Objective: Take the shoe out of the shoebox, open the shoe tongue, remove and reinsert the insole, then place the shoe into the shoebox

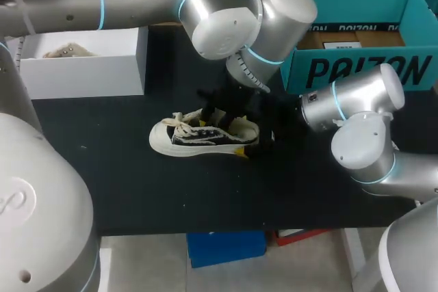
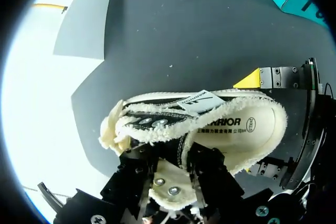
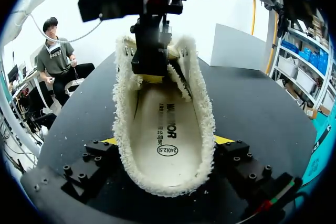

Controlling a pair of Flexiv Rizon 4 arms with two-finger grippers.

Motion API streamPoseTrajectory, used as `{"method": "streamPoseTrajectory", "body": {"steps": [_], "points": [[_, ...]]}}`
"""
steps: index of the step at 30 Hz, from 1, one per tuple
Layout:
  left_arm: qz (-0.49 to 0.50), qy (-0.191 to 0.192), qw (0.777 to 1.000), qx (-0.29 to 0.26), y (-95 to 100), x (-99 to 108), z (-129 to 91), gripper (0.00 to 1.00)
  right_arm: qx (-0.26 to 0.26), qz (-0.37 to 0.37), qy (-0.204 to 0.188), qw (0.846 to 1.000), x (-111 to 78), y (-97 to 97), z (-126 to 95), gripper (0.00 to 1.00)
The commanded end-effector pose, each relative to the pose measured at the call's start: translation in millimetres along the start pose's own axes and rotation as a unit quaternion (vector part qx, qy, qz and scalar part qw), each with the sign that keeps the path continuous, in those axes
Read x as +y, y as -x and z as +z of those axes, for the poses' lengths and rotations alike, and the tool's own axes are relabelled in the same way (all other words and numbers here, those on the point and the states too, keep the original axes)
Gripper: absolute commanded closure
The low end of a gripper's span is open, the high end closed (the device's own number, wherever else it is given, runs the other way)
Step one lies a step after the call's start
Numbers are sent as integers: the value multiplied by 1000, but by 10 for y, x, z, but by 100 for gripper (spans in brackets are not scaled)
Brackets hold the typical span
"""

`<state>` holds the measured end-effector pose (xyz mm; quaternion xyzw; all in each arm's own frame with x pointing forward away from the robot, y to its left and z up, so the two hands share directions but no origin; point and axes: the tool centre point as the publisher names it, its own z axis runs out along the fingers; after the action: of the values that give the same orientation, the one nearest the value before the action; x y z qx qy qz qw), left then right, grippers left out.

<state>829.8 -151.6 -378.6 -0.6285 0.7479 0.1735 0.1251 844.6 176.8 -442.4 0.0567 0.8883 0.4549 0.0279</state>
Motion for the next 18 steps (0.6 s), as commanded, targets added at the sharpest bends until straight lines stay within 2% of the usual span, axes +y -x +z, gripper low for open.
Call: {"method": "streamPoseTrajectory", "body": {"steps": [1, 18], "points": [[-1, 0, 1000, 10, 56, 10, -54, 100, -1, 1, 0, 1000, -11, -9, 37, 100], [-16, -25, 999, 40, 274, 8, -318, 100, -1, 1, 0, 1000, -11, -9, 37, 100]]}}
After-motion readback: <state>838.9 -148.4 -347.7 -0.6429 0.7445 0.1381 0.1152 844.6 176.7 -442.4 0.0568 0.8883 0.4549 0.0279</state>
